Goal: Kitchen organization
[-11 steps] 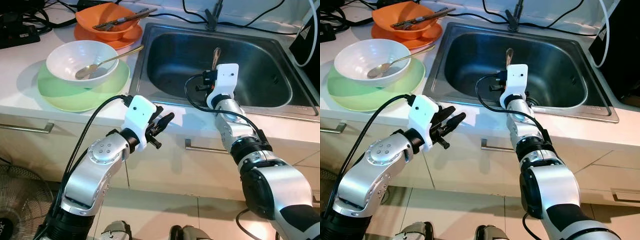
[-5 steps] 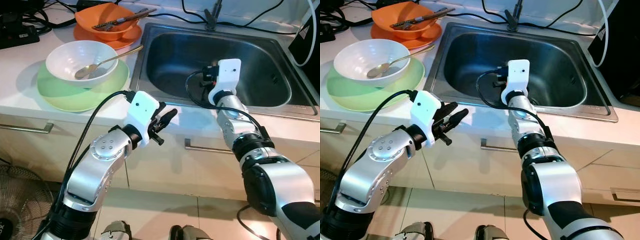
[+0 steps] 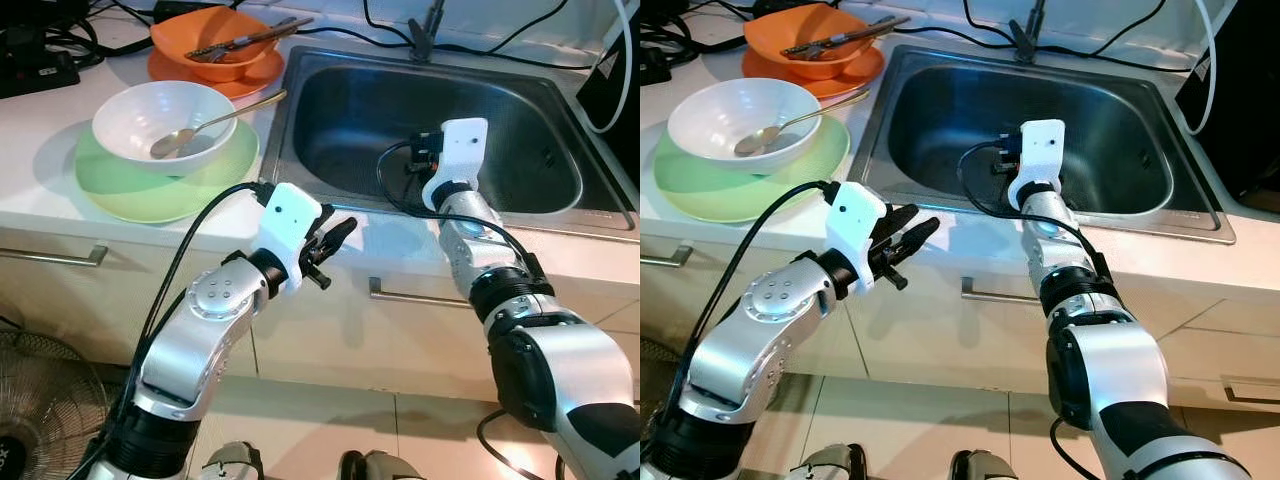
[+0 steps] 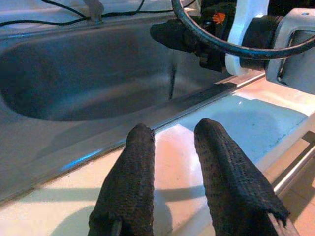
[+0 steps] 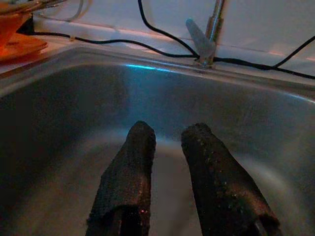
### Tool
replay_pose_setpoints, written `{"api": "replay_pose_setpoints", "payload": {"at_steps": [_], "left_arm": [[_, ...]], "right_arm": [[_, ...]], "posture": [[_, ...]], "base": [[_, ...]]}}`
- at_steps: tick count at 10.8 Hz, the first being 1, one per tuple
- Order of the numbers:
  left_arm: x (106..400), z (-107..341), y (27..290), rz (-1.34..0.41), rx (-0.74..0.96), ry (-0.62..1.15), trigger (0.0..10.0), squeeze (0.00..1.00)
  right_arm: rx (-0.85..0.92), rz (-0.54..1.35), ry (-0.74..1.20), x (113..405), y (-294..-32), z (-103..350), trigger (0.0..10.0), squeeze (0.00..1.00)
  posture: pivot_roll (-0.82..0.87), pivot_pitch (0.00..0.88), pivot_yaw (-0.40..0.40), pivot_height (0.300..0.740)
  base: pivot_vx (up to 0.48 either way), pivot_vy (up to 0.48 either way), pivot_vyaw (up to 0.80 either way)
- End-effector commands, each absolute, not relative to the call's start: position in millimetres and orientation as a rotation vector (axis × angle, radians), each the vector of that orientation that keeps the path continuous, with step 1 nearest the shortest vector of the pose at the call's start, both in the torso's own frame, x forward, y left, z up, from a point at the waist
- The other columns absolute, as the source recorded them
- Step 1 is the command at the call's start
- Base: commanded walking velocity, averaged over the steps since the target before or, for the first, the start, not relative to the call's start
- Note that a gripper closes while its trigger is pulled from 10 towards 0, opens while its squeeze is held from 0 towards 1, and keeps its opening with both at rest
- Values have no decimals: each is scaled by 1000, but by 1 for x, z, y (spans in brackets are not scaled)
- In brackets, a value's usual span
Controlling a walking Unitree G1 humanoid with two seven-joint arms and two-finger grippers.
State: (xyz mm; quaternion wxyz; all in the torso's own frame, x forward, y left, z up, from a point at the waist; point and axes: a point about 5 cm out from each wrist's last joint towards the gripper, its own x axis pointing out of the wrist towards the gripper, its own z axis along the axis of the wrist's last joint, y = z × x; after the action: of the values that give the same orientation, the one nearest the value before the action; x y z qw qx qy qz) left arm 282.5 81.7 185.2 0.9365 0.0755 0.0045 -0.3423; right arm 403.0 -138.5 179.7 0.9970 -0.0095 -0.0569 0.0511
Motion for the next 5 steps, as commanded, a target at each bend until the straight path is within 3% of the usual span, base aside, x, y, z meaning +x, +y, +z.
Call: {"api": "replay_pose_setpoints", "payload": {"at_steps": [1, 2, 3, 5], "left_arm": [[284, 188, 76, -714, 164, -6, 10000, 0], [284, 188, 76, -712, 164, -9, 10000, 0], [285, 188, 76, -707, 163, -13, 10000, 0], [287, 190, 76, -691, 176, -37, 10000, 0]], "right_arm": [[-27, 82, -148, 405, -145, 189, 10000, 761], [-31, 75, -145, 405, -146, 189, 10000, 741], [-31, 79, -148, 405, -146, 189, 10000, 0], [-12, 64, -190, 405, -150, 196, 10000, 0]], "posture": [[38, 99, -96, 740], [39, 97, -99, 740], [38, 98, -99, 740], [31, 94, -97, 740]], "base": [[0, 0, 0], [0, 0, 0], [0, 0, 0], [0, 0, 0]]}}
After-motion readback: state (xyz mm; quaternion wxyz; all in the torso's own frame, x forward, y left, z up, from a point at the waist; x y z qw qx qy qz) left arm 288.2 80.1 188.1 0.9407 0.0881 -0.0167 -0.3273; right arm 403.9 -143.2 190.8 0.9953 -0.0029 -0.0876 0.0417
